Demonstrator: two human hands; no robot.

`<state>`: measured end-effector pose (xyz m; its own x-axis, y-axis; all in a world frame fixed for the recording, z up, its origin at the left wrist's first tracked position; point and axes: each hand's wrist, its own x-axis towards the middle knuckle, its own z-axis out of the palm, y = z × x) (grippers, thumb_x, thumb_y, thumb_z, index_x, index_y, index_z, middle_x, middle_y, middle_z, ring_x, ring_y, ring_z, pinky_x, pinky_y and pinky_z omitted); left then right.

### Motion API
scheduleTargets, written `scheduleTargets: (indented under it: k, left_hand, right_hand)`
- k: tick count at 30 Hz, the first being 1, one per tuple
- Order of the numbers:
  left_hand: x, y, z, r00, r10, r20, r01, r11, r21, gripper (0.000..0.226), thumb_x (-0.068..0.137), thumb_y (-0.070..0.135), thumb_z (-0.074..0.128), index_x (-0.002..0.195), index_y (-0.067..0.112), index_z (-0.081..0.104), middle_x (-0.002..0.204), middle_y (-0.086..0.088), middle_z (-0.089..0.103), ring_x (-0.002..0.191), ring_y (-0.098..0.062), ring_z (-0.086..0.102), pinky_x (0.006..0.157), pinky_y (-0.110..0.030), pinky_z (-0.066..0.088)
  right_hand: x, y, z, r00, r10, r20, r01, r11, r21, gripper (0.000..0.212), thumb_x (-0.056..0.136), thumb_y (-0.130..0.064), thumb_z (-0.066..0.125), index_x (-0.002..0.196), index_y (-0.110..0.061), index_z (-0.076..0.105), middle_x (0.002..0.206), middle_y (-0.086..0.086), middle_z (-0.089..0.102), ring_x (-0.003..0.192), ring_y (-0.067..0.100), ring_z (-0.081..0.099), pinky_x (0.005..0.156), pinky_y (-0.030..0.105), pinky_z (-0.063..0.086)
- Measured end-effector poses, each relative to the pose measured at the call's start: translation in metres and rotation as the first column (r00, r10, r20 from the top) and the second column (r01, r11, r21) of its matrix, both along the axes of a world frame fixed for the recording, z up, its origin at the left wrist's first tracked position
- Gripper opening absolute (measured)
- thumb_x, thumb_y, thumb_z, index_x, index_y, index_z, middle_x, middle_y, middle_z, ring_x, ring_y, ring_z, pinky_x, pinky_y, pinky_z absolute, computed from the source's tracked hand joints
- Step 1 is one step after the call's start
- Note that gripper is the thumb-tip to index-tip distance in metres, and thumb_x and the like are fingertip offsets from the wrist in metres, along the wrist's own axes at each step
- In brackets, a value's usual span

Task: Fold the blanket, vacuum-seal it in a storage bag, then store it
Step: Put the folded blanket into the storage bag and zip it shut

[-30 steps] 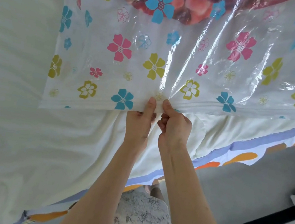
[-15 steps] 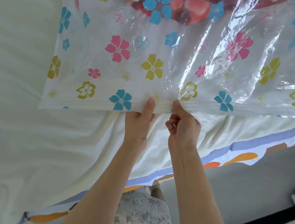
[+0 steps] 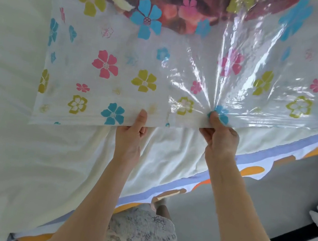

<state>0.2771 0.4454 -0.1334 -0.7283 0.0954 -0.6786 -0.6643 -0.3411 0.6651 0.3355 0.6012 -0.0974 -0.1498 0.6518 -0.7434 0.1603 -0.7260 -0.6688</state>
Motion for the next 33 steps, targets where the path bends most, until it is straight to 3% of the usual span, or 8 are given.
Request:
scheduleTargets:
  k: [4, 7, 9, 14, 17, 23, 27, 33]
  left_hand:
    - [0.01, 0.015, 0.0, 0.99, 0.061, 0.13, -0.071, 0.995, 0.07, 0.013, 0.091, 0.012, 0.058, 0.102, 0.02, 0.06, 0.072, 0.01, 0.063, 0.056, -0.003, 0.054, 0.062, -0.02, 0.047]
    - [0.018, 0.034, 0.002, 0.994, 0.021, 0.107, -0.03, 0.996, 0.083, 0.017, 0.09, 0.014, 0.059, 0.107, 0.014, 0.059, 0.073, 0.005, 0.061, 0.053, -0.005, 0.05, 0.051, -0.019, 0.039]
    - [0.019, 0.046, 0.005, 0.993, 0.071, 0.09, -0.078, 0.994, 0.073, 0.025, 0.089, 0.012, 0.06, 0.113, 0.012, 0.056, 0.081, 0.003, 0.06, 0.058, -0.006, 0.049, 0.052, -0.02, 0.039]
    - [0.028, 0.054, 0.007, 0.998, 0.061, 0.013, -0.06, 0.997, -0.052, 0.007, 0.09, 0.01, 0.062, 0.094, 0.013, 0.066, 0.072, 0.007, 0.06, 0.061, -0.007, 0.046, 0.055, -0.02, 0.039]
    - [0.031, 0.054, 0.008, 0.998, 0.055, -0.017, -0.056, 0.993, -0.105, 0.017, 0.09, 0.014, 0.062, 0.103, 0.003, 0.065, 0.071, 0.006, 0.059, 0.058, -0.006, 0.045, 0.057, -0.019, 0.041]
    - [0.029, 0.047, 0.011, 0.998, -0.027, -0.052, 0.017, 0.98, -0.197, 0.016, 0.089, 0.016, 0.062, 0.076, 0.009, 0.064, 0.053, 0.006, 0.057, 0.05, -0.01, 0.049, 0.052, -0.025, 0.045]
    - [0.03, 0.046, 0.011, 0.999, -0.03, -0.044, 0.022, 0.984, -0.176, 0.022, 0.091, 0.016, 0.06, 0.072, 0.006, 0.062, 0.049, 0.001, 0.054, 0.044, -0.014, 0.047, 0.039, -0.023, 0.038]
    - [0.03, 0.046, 0.009, 0.997, -0.025, -0.08, 0.007, 0.977, -0.214, 0.027, 0.093, 0.015, 0.058, 0.066, 0.016, 0.065, 0.057, 0.005, 0.062, 0.057, -0.009, 0.057, 0.055, -0.024, 0.049]
  right_hand:
    - [0.004, -0.003, -0.011, 0.998, -0.031, -0.049, 0.029, 0.999, -0.034, 0.004, 0.086, -0.009, 0.068, 0.083, -0.007, 0.065, 0.071, 0.001, 0.07, 0.068, 0.014, 0.068, 0.064, 0.028, 0.058]
    - [0.007, -0.005, -0.008, 0.995, 0.013, -0.095, -0.016, 1.0, -0.027, 0.006, 0.088, -0.014, 0.065, 0.084, -0.011, 0.065, 0.068, -0.002, 0.071, 0.067, 0.012, 0.068, 0.068, 0.028, 0.058]
    - [0.007, -0.002, -0.006, 0.993, 0.039, -0.109, -0.042, 0.999, -0.031, 0.006, 0.089, -0.015, 0.065, 0.084, -0.011, 0.065, 0.07, -0.002, 0.071, 0.069, 0.012, 0.067, 0.07, 0.029, 0.058]
    - [0.006, -0.003, -0.005, 0.988, 0.049, -0.147, -0.059, 0.996, -0.064, 0.01, 0.091, -0.019, 0.062, 0.088, -0.01, 0.061, 0.077, 0.002, 0.067, 0.07, 0.015, 0.065, 0.066, 0.027, 0.057]
    - [0.009, -0.01, -0.006, 0.983, 0.083, -0.161, -0.098, 0.991, -0.089, 0.012, 0.092, -0.024, 0.061, 0.092, -0.013, 0.06, 0.079, 0.001, 0.064, 0.068, 0.014, 0.062, 0.063, 0.025, 0.054]
    - [0.009, -0.04, -0.006, 0.826, 0.56, -0.058, -0.562, 0.814, -0.148, 0.023, 0.083, -0.03, 0.07, 0.078, -0.009, 0.064, 0.067, 0.001, 0.062, 0.059, 0.013, 0.051, 0.052, 0.023, 0.041]
    - [0.0, -0.062, -0.006, 0.864, 0.502, 0.044, -0.503, 0.863, 0.038, 0.03, 0.084, -0.019, 0.071, 0.06, -0.006, 0.058, 0.052, 0.003, 0.055, 0.045, 0.011, 0.044, 0.047, 0.021, 0.038]
    - [-0.01, -0.071, -0.007, 0.921, 0.388, 0.009, -0.388, 0.92, 0.048, 0.047, 0.085, -0.019, 0.07, 0.047, -0.011, 0.045, 0.038, -0.011, 0.046, 0.038, 0.001, 0.044, 0.044, 0.014, 0.038]
